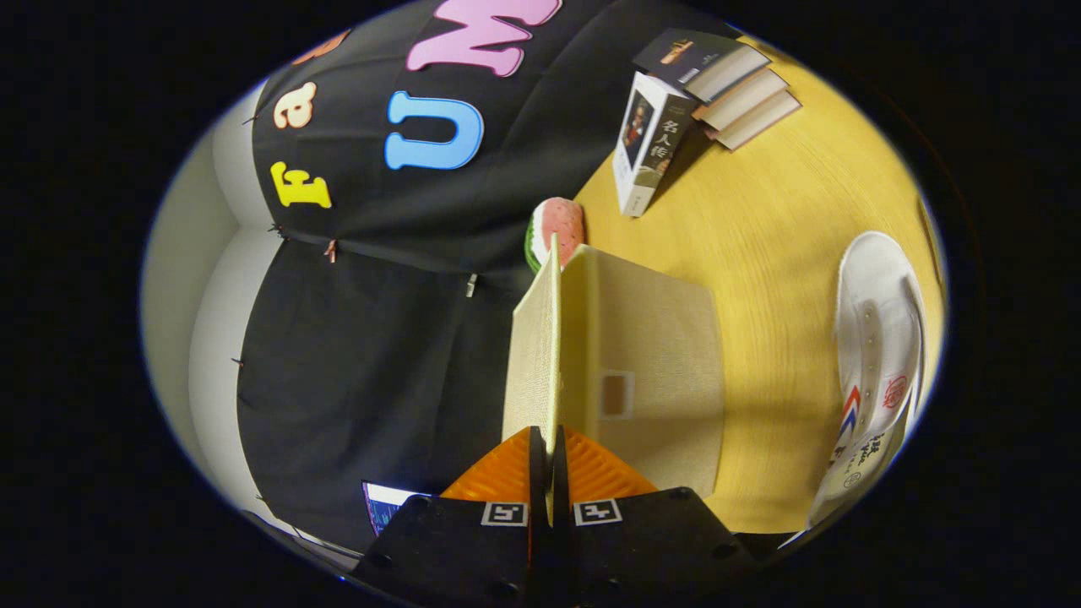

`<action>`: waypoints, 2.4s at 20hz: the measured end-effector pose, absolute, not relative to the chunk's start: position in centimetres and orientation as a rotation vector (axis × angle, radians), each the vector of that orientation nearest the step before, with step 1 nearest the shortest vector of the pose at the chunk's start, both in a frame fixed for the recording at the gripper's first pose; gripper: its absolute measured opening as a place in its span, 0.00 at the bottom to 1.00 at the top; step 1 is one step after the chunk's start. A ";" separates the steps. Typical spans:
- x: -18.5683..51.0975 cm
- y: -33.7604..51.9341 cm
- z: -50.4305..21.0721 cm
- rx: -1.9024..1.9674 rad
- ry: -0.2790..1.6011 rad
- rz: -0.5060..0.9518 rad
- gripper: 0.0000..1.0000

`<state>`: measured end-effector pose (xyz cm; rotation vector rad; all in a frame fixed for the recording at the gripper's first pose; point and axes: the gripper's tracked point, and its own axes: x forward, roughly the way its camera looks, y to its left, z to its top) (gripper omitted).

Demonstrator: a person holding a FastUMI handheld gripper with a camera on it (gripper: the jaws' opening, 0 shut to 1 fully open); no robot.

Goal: Open the storage box then place both shoes into the box .Put the left shoe in first, then the right shoe, with the right side of both shoes facing outward in a uniform manner.

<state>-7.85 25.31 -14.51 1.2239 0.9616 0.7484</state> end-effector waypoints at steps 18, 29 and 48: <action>-7.9 44.9 0.9 0.890 0.814 1.077 0.32; -6.8 38.2 0.5 0.792 0.636 0.975 0.97; -12.1 8.0 -26.9 0.319 0.907 0.194 0.95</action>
